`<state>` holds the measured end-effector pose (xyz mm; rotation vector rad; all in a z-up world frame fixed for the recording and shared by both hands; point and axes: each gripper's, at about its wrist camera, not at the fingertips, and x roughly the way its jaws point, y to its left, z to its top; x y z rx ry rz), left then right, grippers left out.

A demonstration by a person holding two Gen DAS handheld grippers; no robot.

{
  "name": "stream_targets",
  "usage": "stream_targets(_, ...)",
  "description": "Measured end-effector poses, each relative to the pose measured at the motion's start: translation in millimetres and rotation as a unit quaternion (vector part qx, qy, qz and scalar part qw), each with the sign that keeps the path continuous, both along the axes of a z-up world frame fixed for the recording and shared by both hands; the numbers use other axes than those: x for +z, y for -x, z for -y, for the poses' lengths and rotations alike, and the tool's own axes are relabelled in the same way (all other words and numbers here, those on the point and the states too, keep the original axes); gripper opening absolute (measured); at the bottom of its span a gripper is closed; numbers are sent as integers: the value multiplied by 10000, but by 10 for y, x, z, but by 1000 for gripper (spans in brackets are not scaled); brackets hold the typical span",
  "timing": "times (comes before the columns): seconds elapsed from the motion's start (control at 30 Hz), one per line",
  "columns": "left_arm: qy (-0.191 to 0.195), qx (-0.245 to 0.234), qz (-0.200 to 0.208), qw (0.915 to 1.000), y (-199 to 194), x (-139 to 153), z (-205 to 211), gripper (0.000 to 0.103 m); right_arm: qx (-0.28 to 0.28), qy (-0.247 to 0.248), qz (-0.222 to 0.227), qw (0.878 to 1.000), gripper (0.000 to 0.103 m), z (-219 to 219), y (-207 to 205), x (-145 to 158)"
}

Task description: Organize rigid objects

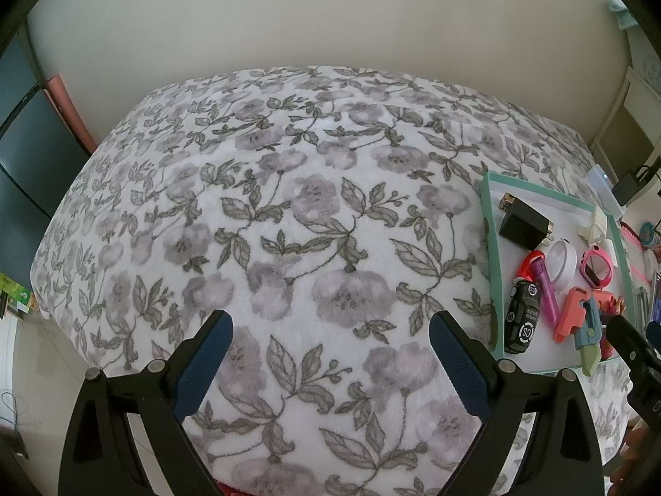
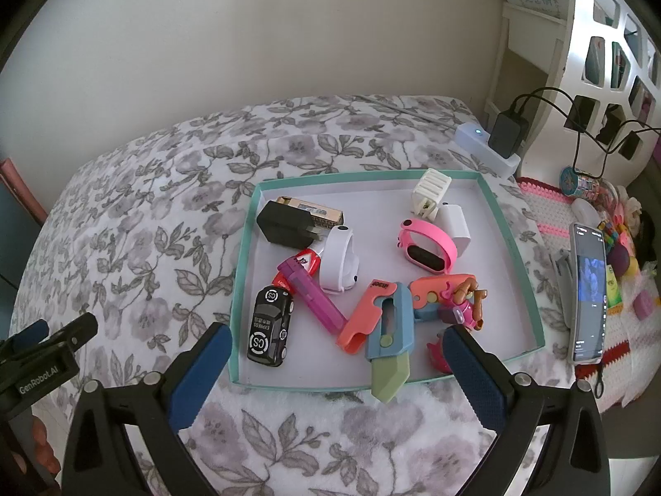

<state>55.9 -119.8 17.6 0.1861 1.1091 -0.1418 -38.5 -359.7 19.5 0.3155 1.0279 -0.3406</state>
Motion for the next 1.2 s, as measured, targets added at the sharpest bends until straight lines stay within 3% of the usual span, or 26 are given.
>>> stream_targets(1.2, -56, 17, 31, 10000, 10, -11, 22, 96, 23, 7, -50, 10000, 103, 10, -14, -22)
